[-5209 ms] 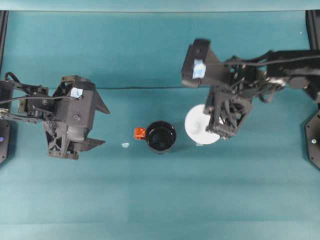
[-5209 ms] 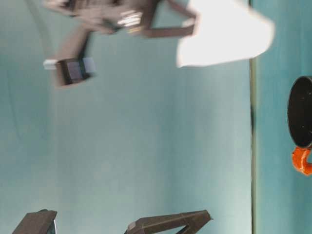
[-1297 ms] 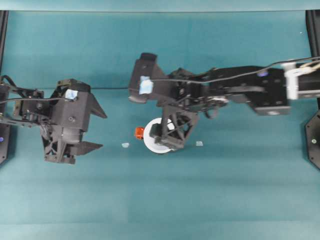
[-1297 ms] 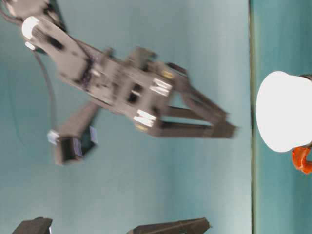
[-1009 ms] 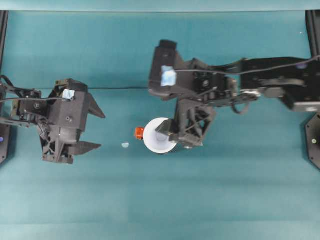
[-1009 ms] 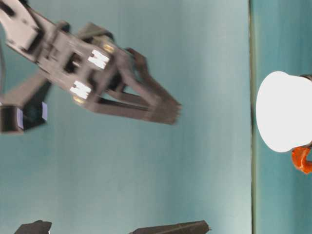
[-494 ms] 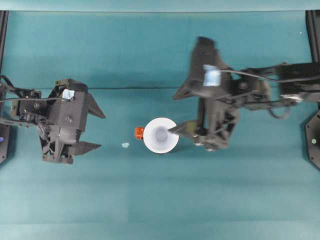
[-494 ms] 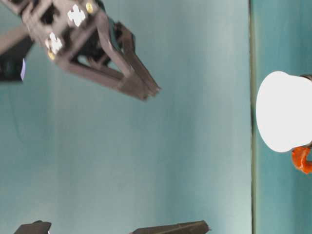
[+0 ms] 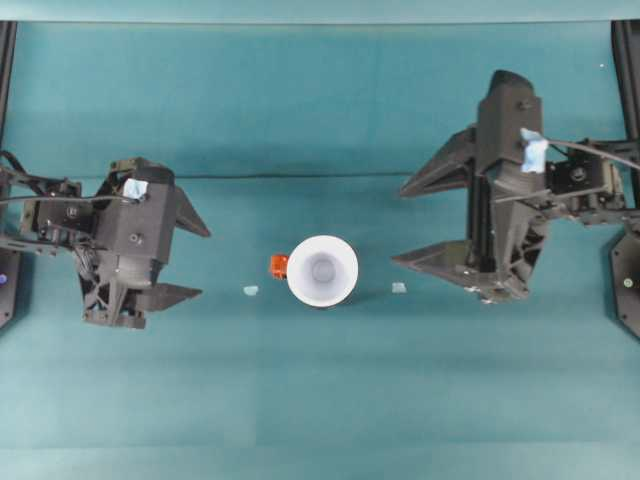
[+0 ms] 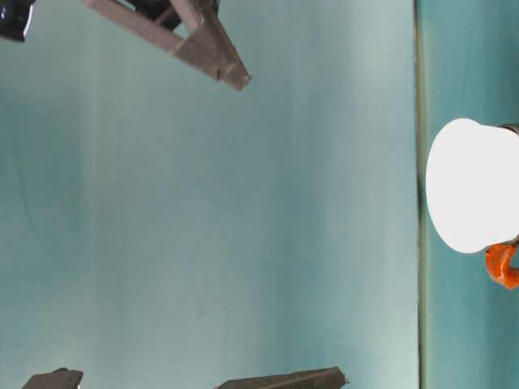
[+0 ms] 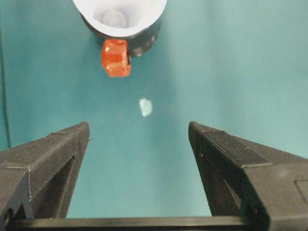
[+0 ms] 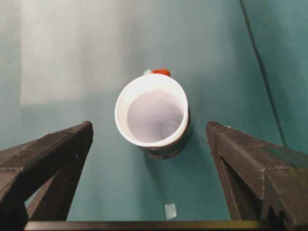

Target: Put the paper cup into the moved red handle cup holder.

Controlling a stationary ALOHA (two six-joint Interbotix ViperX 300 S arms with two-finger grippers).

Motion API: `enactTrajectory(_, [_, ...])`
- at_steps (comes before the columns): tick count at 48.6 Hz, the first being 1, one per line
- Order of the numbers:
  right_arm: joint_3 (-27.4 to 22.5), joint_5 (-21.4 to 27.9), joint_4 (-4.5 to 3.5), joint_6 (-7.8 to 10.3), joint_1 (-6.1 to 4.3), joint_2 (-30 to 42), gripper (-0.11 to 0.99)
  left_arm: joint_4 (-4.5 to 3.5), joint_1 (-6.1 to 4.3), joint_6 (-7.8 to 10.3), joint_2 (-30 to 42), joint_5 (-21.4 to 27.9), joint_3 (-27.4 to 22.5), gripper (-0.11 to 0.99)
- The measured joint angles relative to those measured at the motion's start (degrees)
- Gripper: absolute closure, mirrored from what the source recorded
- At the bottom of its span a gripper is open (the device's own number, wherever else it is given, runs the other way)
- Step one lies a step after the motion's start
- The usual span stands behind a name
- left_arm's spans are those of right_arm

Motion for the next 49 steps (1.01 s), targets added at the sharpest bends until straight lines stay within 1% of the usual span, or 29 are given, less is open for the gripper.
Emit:
enactTrajectory(1, [0.1, -0.1, 0.00, 0.00, 0.00, -0.2, 0.01, 0.09, 0.00, 0.00, 0.0, 0.0, 0.1, -0.01])
enactTrajectory(2, [0.2, -0.1, 0.00, 0.00, 0.00, -0.3, 0.01, 0.00, 0.00, 0.00, -0.1, 0.0, 0.1, -0.01])
enactTrajectory(4, [0.4, -0.1, 0.00, 0.00, 0.09, -0.6, 0.01, 0.09, 0.09, 0.00, -0.1, 0.0, 0.0, -0.01])
enactTrajectory(6, [0.6, -0.1, 0.00, 0.00, 0.09, -0.7, 0.01, 0.00, 0.09, 0.00, -0.2, 0.0, 0.0, -0.01])
enactTrajectory(9, [0.7, -0.1, 0.00, 0.00, 0.09, -0.9, 0.01, 0.09, 0.09, 0.00, -0.2, 0.0, 0.1, -0.01])
enactTrajectory(10, [0.7, -0.1, 0.00, 0.00, 0.00, -1.0, 0.01, 0.00, 0.00, 0.00, -0.2, 0.0, 0.0, -0.01])
enactTrajectory(11, [0.8, -0.1, 0.00, 0.00, 0.09, -1.0, 0.01, 0.09, 0.09, 0.00, -0.2, 0.0, 0.0, -0.01])
enactTrajectory(12, [0.8, -0.1, 0.00, 0.00, 0.09, -1.0, 0.01, 0.00, 0.00, 0.00, -0.2, 0.0, 0.0, -0.01])
enactTrajectory(13, [0.9, -0.2, 0.00, 0.00, 0.09, -1.1, 0.01, 0.09, 0.09, 0.00, -0.2, 0.0, 0.1, -0.01])
enactTrajectory(14, [0.9, -0.2, 0.00, 0.00, 0.09, -1.1, 0.01, 0.00, 0.09, 0.00, -0.2, 0.0, 0.1, -0.01])
enactTrajectory(15, [1.0, -0.2, 0.00, 0.00, 0.09, -1.1, 0.01, 0.09, 0.00, 0.00, -0.2, 0.0, 0.0, -0.01])
enactTrajectory(16, [1.1, -0.2, 0.00, 0.00, 0.00, -1.2, 0.01, 0.00, 0.00, 0.00, -0.2, 0.0, 0.0, -0.01])
enactTrajectory(18, [1.1, -0.2, 0.00, 0.00, 0.00, -1.3, 0.01, 0.09, 0.09, 0.00, -0.2, 0.0, 0.1, -0.01])
enactTrajectory(29, [1.7, -0.4, 0.00, 0.00, 0.09, -2.0, 0.01, 0.00, 0.00, 0.00, -0.3, 0.0, 0.0, -0.01])
enactTrajectory(49, [1.8, -0.9, 0.00, 0.00, 0.09, -2.3, 0.01, 0.09, 0.09, 0.00, -0.3, 0.0, 0.0, -0.01])
